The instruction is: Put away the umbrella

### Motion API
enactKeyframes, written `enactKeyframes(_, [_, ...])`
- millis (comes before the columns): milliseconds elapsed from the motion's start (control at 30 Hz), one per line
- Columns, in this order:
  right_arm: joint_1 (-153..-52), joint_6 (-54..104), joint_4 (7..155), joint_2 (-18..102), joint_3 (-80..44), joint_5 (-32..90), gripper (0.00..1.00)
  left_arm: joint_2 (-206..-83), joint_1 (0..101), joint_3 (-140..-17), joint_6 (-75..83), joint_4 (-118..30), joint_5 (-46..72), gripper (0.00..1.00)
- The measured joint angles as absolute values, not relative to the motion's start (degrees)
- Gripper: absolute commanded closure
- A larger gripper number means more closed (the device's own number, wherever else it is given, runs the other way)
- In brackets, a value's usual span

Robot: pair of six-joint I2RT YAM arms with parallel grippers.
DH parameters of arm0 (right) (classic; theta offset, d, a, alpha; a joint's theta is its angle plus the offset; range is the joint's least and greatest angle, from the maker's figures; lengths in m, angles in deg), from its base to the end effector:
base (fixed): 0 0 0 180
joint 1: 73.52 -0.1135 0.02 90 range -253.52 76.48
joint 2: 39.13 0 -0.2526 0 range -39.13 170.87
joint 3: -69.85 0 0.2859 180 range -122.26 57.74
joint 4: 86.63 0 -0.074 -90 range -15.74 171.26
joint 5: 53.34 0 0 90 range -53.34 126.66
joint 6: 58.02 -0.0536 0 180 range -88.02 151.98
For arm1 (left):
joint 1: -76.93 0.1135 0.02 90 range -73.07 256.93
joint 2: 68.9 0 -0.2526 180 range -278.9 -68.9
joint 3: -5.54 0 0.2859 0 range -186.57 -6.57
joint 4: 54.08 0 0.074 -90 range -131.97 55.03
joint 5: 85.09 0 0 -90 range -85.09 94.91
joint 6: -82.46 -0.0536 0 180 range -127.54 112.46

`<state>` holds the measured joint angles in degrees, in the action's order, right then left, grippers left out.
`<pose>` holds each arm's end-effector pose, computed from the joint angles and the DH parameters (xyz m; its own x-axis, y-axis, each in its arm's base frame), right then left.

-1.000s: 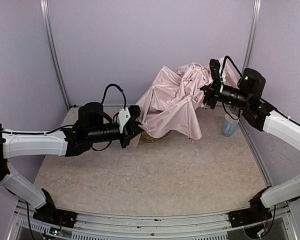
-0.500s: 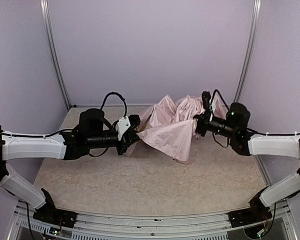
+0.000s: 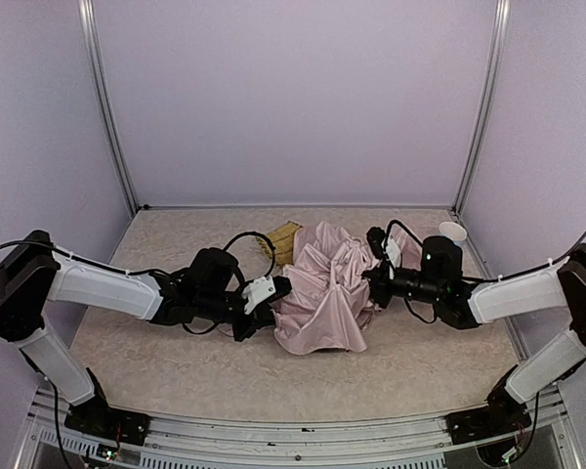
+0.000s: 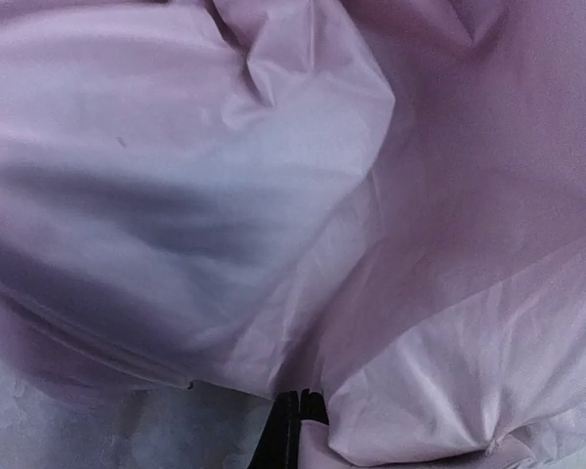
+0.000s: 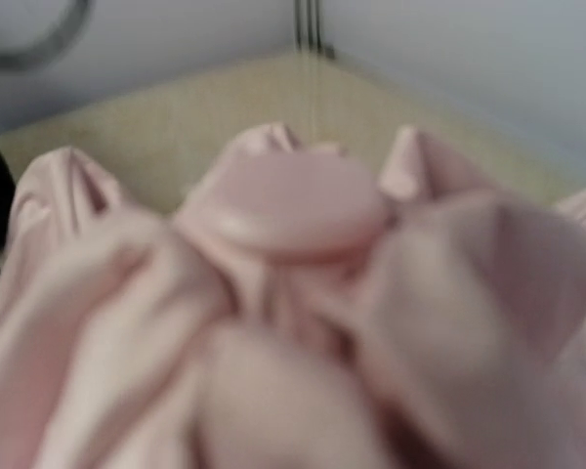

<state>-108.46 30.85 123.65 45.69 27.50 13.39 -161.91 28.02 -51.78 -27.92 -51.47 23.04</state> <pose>0.2572 0.2055 0.1460 -0.1897 -0.1104 -0.9756 -0.8391 0.5342 0.1027 0.2263 -0.2849 0.1215 -0.0765 0.5913 -0.8028 0.9637 0.2503 0.0925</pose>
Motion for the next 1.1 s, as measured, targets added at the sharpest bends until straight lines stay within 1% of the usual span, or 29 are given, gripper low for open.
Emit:
enactKeyframes(167, [-106.9, 39.1, 111.6, 35.7, 18.4, 9.0, 0.91, -161.4, 28.0, -51.8, -28.5, -51.3, 23.1, 1.0])
enactKeyframes(367, [-106.6, 54.5, 90.6, 28.4, 5.7, 5.4, 0.91, -160.9, 28.1, -52.4, -30.4, -51.8, 22.2, 1.0])
enactKeyframes(567, [-108.3, 67.0, 76.5, 24.2, 1.1, 5.7, 0.92, -165.4, 29.5, -57.8, -33.3, -55.1, 20.4, 1.0])
enactKeyframes(700, [-111.9, 73.2, 70.3, 24.1, -1.1, 8.9, 0.92, -170.2, 30.7, -62.1, -35.1, -58.2, 18.9, 1.0])
enactKeyframes(767, [-114.9, 76.2, 67.3, 24.2, -2.2, 12.3, 0.93, -171.4, 31.0, -63.1, -35.9, -60.2, 18.0, 1.0])
enactKeyframes(933, [-123.6, 80.9, 61.7, 24.6, -3.0, 20.5, 0.94, -172.0, 31.3, -63.3, -36.8, -65.3, 16.2, 1.0])
enactKeyframes(1100, [-130.8, 82.0, 57.9, 26.6, -2.7, 25.6, 0.95, -172.0, 31.2, -61.9, -37.0, -68.5, 15.9, 1.0])
